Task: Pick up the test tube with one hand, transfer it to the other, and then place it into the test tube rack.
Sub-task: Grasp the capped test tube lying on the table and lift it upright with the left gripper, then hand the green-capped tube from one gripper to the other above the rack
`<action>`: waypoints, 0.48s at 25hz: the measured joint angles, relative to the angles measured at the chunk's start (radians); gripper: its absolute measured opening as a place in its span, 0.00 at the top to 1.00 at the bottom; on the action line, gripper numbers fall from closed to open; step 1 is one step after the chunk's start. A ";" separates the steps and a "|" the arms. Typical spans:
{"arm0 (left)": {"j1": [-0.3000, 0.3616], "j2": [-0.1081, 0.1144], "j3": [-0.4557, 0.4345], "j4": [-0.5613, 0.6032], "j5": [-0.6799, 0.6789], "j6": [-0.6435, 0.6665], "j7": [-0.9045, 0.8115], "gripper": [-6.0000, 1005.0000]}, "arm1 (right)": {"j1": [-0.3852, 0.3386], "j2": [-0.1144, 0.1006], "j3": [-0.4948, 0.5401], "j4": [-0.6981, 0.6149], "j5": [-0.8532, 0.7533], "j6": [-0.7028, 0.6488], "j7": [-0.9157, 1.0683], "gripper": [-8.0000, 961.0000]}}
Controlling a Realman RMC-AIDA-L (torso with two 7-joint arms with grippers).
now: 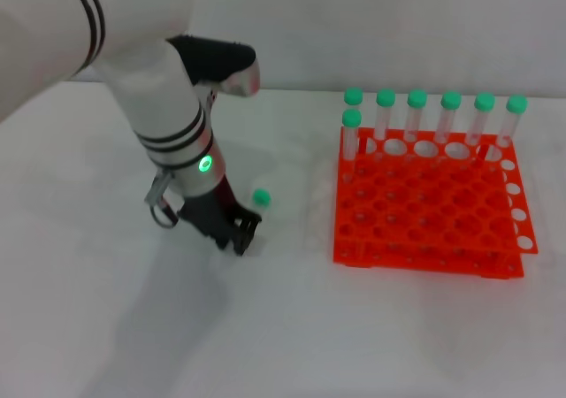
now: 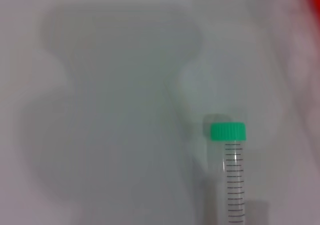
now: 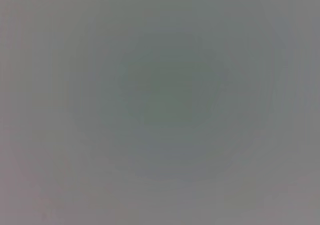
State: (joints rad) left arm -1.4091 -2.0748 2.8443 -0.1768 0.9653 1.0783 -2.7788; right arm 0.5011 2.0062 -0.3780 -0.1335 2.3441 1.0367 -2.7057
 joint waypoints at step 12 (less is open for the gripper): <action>0.012 0.005 0.000 -0.135 -0.426 -0.332 0.311 0.81 | -0.006 0.000 0.005 0.000 0.003 -0.001 0.001 0.12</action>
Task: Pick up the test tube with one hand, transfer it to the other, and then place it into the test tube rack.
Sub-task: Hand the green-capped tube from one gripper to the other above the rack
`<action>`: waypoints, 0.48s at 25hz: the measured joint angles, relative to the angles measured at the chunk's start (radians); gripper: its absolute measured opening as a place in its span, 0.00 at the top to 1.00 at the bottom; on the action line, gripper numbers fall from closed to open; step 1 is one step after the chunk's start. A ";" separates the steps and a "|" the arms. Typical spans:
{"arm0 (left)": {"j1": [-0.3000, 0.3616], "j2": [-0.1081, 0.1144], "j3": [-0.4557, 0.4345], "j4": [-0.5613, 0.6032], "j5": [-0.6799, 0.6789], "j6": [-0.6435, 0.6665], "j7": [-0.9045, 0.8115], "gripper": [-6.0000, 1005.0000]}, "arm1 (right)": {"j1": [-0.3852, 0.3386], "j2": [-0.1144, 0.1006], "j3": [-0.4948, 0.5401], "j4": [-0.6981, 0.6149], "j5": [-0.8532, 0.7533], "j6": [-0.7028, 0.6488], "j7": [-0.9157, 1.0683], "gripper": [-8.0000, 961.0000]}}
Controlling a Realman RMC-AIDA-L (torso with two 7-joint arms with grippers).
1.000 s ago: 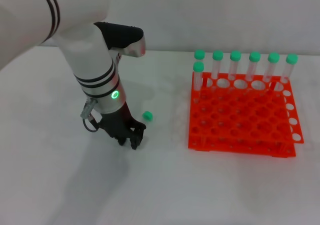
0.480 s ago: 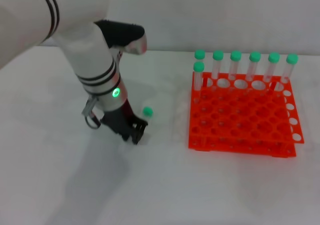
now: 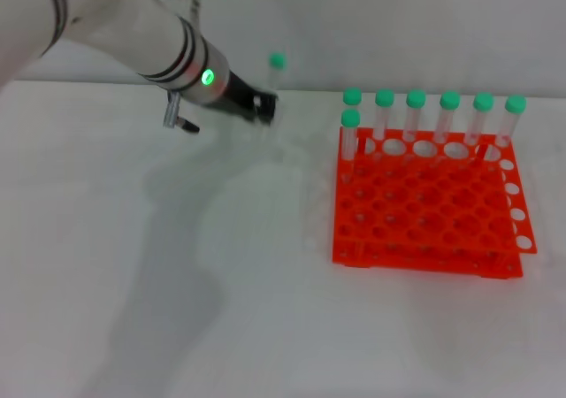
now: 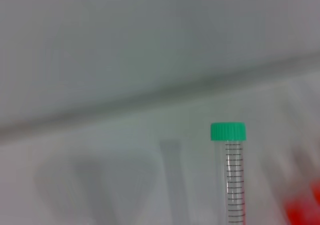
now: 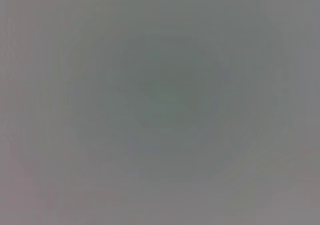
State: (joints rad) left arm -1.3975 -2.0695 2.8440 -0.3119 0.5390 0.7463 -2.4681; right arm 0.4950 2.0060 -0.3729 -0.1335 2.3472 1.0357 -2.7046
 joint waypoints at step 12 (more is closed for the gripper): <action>0.244 -0.010 -0.001 0.160 -1.116 -0.333 0.917 0.80 | 0.009 0.004 0.043 0.001 0.001 -0.014 0.015 0.13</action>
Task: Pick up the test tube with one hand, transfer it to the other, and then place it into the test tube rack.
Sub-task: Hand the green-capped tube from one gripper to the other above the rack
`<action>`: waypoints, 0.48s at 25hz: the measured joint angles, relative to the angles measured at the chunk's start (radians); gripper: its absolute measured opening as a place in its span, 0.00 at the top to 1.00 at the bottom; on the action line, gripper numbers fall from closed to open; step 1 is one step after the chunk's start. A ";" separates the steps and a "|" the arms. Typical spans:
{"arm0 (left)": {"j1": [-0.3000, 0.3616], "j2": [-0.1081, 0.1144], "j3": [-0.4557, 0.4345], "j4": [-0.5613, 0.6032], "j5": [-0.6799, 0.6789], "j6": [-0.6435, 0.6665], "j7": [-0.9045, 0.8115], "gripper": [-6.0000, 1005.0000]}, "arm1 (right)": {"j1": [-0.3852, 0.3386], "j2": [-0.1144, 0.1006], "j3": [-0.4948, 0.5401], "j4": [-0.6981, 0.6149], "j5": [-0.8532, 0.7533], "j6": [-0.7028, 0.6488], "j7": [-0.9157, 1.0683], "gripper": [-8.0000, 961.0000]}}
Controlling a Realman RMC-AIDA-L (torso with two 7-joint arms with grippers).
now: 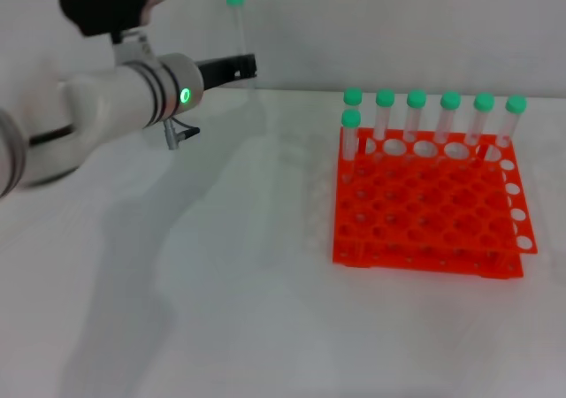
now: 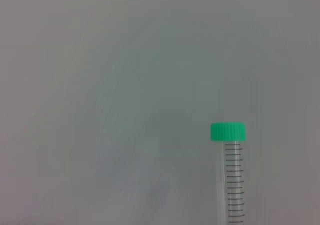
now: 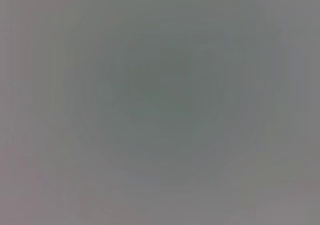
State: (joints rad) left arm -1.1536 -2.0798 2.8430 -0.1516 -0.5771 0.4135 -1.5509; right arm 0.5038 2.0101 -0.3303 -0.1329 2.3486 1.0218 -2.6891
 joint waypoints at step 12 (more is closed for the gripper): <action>0.318 -0.005 -0.001 0.282 -0.517 0.818 1.067 0.80 | -0.012 -0.004 -0.018 -0.023 -0.012 -0.006 0.126 0.13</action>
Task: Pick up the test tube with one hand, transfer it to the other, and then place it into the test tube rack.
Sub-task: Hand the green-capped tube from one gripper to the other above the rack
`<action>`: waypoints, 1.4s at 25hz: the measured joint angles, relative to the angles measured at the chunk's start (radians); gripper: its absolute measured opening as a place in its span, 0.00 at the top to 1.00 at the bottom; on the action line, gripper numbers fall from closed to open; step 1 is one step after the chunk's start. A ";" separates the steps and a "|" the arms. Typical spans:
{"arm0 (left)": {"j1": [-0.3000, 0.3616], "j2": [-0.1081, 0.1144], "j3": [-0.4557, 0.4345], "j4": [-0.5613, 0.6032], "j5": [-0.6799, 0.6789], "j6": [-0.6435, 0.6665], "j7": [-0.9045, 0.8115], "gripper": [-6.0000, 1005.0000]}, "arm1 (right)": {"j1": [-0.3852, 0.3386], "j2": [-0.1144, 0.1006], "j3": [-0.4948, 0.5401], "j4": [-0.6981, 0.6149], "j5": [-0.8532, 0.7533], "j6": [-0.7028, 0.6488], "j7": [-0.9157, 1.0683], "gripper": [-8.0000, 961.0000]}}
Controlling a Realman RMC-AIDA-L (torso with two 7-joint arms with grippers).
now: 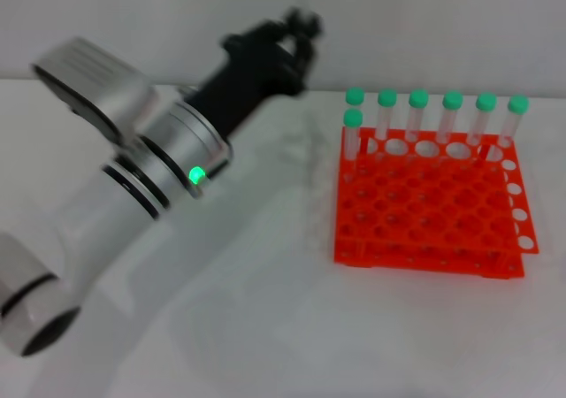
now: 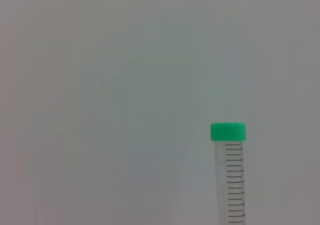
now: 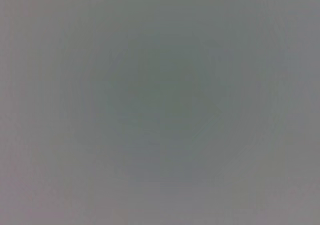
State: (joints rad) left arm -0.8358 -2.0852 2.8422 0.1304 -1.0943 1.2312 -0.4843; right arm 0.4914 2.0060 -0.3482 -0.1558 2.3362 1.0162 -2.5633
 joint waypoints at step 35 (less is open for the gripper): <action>-0.189 -0.023 -0.007 0.260 0.281 -0.333 0.110 0.79 | 0.045 -0.110 -0.429 -0.372 -0.541 0.609 0.748 0.13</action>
State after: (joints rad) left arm -1.0244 -2.1077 2.8348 0.3903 -0.8129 0.8984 -0.3746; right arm 0.5359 1.8958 -0.7767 -0.5279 1.7954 1.6257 -1.8158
